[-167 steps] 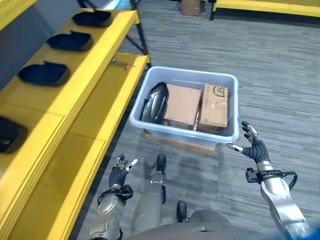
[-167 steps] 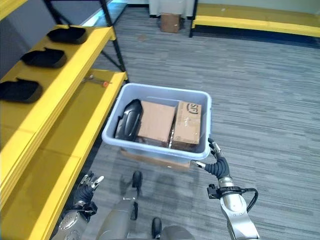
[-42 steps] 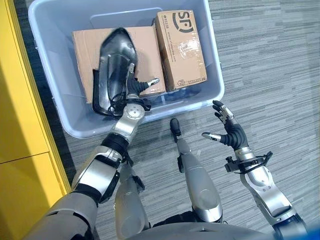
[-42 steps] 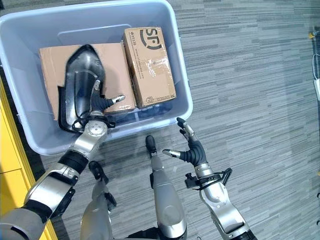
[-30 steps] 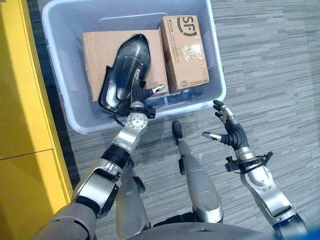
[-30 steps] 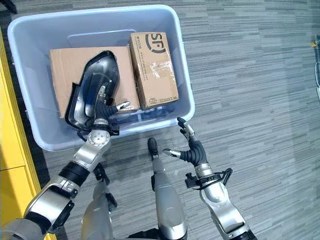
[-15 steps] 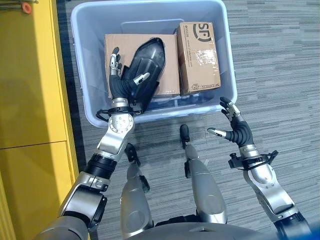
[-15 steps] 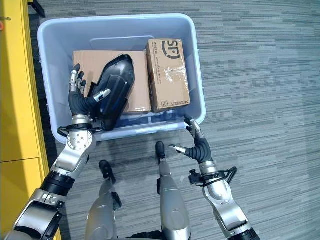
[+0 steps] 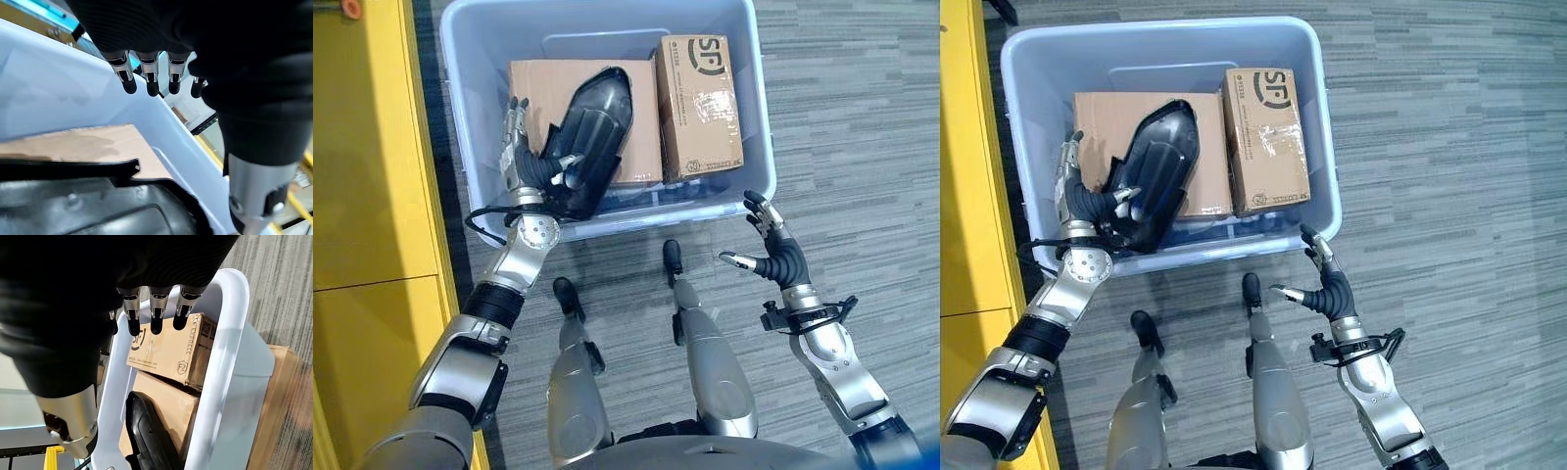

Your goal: Move parts from the plastic box to the shelf.

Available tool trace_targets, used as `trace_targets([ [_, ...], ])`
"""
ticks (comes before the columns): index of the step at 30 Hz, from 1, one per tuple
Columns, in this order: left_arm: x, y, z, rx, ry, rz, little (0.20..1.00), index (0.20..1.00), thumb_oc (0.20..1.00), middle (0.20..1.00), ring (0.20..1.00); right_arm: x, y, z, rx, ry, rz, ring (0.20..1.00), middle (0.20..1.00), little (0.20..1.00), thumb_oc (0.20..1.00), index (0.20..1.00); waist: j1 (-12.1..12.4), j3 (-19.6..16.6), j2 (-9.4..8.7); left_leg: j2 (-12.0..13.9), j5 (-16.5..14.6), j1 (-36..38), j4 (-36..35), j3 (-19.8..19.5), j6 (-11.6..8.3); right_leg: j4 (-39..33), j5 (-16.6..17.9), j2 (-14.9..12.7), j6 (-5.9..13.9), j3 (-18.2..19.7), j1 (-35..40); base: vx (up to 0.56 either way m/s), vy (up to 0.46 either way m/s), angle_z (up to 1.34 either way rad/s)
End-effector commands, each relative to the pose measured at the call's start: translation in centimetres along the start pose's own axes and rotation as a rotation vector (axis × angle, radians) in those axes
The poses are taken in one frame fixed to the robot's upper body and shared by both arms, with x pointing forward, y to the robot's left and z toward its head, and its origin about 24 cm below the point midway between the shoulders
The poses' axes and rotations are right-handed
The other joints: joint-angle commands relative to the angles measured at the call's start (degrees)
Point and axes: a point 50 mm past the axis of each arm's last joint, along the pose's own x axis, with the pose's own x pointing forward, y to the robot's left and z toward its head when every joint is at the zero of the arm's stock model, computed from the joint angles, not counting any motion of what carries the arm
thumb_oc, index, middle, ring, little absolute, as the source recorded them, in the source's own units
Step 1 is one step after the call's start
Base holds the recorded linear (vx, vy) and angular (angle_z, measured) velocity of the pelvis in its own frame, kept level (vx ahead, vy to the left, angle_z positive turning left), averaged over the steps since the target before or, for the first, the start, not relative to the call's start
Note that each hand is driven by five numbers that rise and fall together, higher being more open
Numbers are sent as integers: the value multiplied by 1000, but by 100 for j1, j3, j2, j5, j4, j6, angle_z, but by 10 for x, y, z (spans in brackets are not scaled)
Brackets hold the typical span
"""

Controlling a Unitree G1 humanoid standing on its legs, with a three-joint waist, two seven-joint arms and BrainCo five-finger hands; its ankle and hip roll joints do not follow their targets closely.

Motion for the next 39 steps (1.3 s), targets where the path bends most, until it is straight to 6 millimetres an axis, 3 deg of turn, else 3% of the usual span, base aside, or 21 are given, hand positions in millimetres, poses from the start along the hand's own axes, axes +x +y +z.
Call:
trace_targets([
  [1,22,15,7,78,-53,89,1000,1000,1000,1000,1000,-1,-13,21,-36,-121,-24,1000,1000,1000,1000,1000,-22,14,-125,17,-376,378,90,21,41,497,-729,-222,456,-162,277,0,0,0],
  [15,28,9,-16,48,139,119,1000,1000,1000,1000,1000,-3,-7,25,-30,-137,10,1000,1000,1000,1000,1000,-71,131,-166,24,-335,232,110,-10,45,554,-720,-182,420,-174,114,0,0,0],
  [33,36,6,-19,-56,263,177,1000,1000,1000,1000,1000,-3,-7,30,-46,-156,17,1000,1000,1000,1000,1000,-72,285,-215,18,-347,48,199,-95,66,602,-713,-173,392,-207,-9,0,0,0],
  [39,40,3,-16,-4,255,144,1000,1000,1000,1000,1000,-3,-7,30,-48,-153,21,1000,1000,1000,1000,1000,-86,322,-202,18,-332,-16,219,-120,67,631,-719,-168,384,-218,-58,0,0,0],
])
